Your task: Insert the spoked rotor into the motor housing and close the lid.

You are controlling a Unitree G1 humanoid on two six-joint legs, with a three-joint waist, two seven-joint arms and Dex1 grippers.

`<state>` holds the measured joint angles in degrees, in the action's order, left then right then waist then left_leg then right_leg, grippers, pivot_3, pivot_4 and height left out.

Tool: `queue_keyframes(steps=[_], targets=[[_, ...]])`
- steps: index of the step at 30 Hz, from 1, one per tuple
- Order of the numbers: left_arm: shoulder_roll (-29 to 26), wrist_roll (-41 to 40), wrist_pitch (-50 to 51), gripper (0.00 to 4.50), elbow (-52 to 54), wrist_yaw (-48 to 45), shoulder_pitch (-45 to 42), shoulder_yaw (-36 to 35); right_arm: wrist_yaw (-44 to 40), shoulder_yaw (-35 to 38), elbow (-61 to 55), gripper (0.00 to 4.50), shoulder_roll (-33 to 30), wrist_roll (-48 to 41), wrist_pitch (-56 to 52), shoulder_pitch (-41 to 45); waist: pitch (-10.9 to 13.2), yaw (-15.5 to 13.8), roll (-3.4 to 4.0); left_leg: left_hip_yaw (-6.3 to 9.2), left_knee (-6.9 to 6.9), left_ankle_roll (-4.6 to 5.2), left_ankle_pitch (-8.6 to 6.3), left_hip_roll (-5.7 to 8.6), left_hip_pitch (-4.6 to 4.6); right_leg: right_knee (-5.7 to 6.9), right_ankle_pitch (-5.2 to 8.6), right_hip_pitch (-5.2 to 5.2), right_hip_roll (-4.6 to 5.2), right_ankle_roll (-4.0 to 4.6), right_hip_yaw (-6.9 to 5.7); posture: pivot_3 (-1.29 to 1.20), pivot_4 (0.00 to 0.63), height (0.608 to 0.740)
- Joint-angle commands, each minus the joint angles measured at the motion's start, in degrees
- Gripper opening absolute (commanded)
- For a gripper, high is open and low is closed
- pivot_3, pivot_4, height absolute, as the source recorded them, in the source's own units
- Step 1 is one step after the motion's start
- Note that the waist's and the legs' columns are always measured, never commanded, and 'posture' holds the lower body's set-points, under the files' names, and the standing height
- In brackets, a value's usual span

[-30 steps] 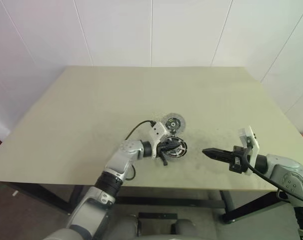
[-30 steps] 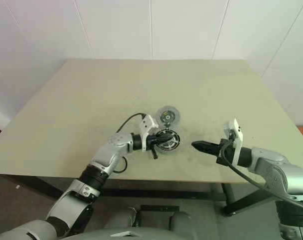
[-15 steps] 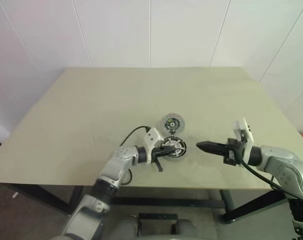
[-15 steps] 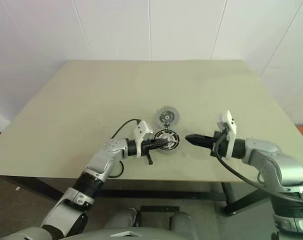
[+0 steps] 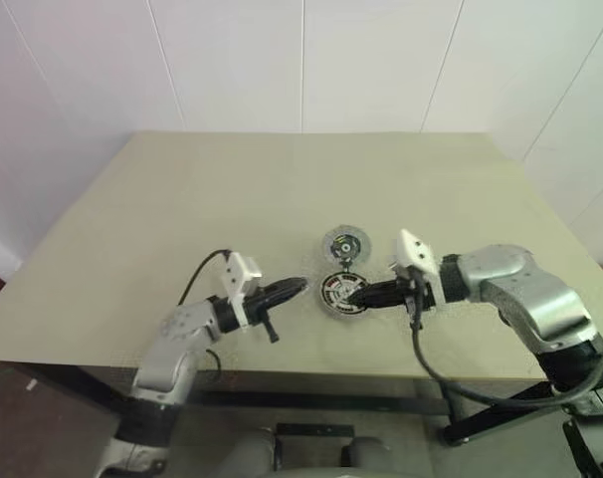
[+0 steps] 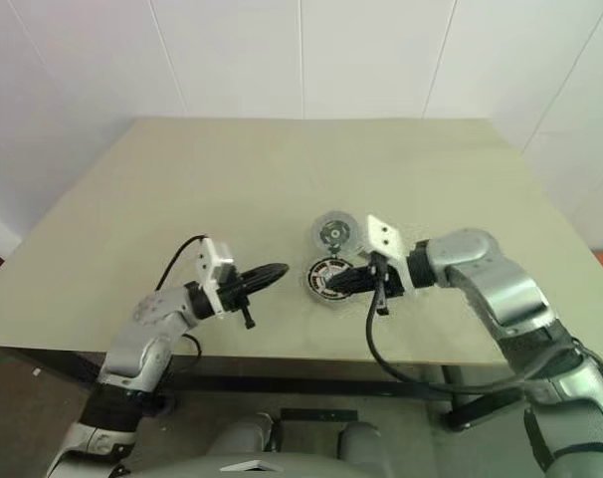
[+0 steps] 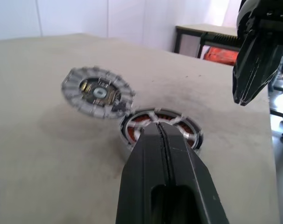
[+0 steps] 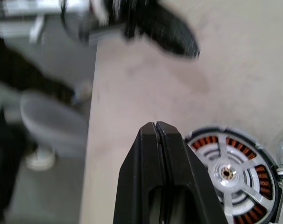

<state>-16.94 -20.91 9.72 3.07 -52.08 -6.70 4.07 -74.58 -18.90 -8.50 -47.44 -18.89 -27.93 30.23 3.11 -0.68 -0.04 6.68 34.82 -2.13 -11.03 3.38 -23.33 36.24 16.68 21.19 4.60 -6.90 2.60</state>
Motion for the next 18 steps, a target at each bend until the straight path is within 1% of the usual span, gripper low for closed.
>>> queue_keyframes(steps=[1,3,6,12,13,14,17,18], targets=[[-0.36,0.68,-4.38,0.03,0.16,1.04,-0.61,-1.58,-5.25,-2.91,0.26,0.0,-1.12,4.59,5.32,5.16,0.0,-0.11,0.0,0.02,0.0,0.0,0.0,0.0,-0.02,0.0,0.0,0.02,0.0,0.0,-0.01,0.0,0.0,0.74],[-0.1,0.62,-4.95,0.03,-0.36,1.92,-0.95,-1.98,-7.44,-5.06,1.57,0.0,-1.63,8.12,8.69,7.07,0.0,-0.09,0.0,0.03,0.0,0.0,0.0,0.0,-0.01,0.0,0.0,0.02,0.0,0.0,-0.02,0.0,0.0,0.74],[-0.42,0.75,-5.44,0.0,-0.66,2.34,-1.24,-1.76,-8.92,-7.28,4.77,0.61,-1.57,13.12,13.11,9.8,0.0,-0.05,0.0,0.01,-0.01,0.0,0.0,0.01,-0.01,0.0,0.0,0.02,0.01,0.0,-0.01,0.0,0.0,0.74],[-2.01,0.61,-5.01,0.0,-0.33,1.46,-0.58,-1.14,-10.49,-9.95,10.64,2.53,-1.53,21.79,21.3,12.93,0.0,-0.02,0.0,0.01,-0.06,0.0,0.0,0.01,-0.01,0.01,-0.01,0.06,-0.02,0.0,-0.01,0.0,0.0,0.74],[-2.31,0.46,-4.83,0.0,-0.29,1.27,-0.49,-1.2,-10.65,-10.18,11.56,2.95,-1.44,22.86,22.36,13.16,0.0,-0.02,0.0,0.01,-0.07,0.0,0.0,0.01,-0.01,0.01,-0.01,0.06,-0.02,-0.01,-0.01,0.0,0.0,0.74],[-2.74,0.41,-4.65,0.0,-0.36,0.99,-0.45,-1.25,-10.29,-10.53,12.95,3.21,-1.3,24.46,23.83,13.55,0.0,-0.02,0.0,0.01,-0.07,0.01,0.0,0.01,-0.01,0.01,-0.01,0.06,-0.02,-0.01,-0.01,0.0,0.0,0.74],[-3.35,0.36,-4.42,0.0,-0.68,0.64,-0.67,-1.21,-8.32,-10.71,16.84,4.29,-0.09,28.07,27.59,14.7,0.0,0.0,0.01,0.0,-0.06,0.01,0.01,0.01,0.0,0.03,-0.01,0.07,-0.03,-0.01,-0.01,0.0,0.0,0.74],[-3.39,0.32,-4.41,0.0,-0.77,0.63,-0.76,-1.18,-7.9,-10.67,17.77,4.48,0.31,28.71,28.45,14.98,0.0,0.01,0.01,0.0,-0.06,0.0,0.01,0.01,0.01,0.03,-0.01,0.06,-0.03,0.0,-0.01,0.0,0.0,0.74]])
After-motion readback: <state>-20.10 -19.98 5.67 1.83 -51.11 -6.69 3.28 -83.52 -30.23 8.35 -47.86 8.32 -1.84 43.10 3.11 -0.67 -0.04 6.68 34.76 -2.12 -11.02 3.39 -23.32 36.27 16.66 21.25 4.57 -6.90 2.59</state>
